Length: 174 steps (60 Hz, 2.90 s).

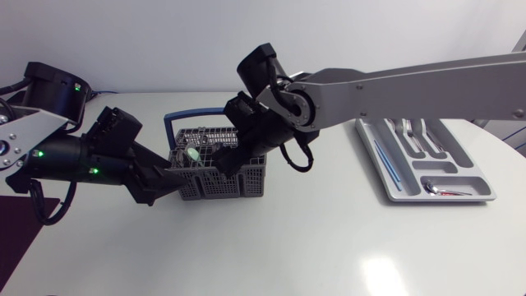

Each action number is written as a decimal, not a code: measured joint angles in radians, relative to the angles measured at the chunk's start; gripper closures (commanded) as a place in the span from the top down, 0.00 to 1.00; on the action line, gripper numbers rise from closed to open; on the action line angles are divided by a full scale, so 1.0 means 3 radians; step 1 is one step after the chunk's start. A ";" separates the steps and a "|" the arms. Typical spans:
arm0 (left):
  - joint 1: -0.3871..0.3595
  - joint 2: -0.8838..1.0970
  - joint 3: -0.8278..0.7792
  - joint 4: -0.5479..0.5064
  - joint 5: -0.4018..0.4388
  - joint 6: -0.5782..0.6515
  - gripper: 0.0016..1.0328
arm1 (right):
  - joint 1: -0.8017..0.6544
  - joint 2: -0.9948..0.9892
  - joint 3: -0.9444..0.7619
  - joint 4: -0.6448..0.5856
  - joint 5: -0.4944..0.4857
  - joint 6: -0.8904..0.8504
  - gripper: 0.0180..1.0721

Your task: Unload the cutlery basket into the drawer organizer.

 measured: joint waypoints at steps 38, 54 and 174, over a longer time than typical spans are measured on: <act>0.0001 -0.0039 -0.0093 0.0230 0.0000 -0.0003 0.81 | 0.0079 -0.0337 -0.0519 0.0758 -0.0001 0.0114 0.90; 0.0001 -0.0039 -0.0145 0.0277 0.0000 -0.0003 0.81 | 0.0079 -0.0249 -0.0518 0.0814 0.0028 0.0187 0.89; -0.0006 -0.0051 -0.0299 0.0478 0.0001 -0.0003 0.81 | 0.0112 0.0290 -0.0289 0.1315 0.0197 0.0387 0.19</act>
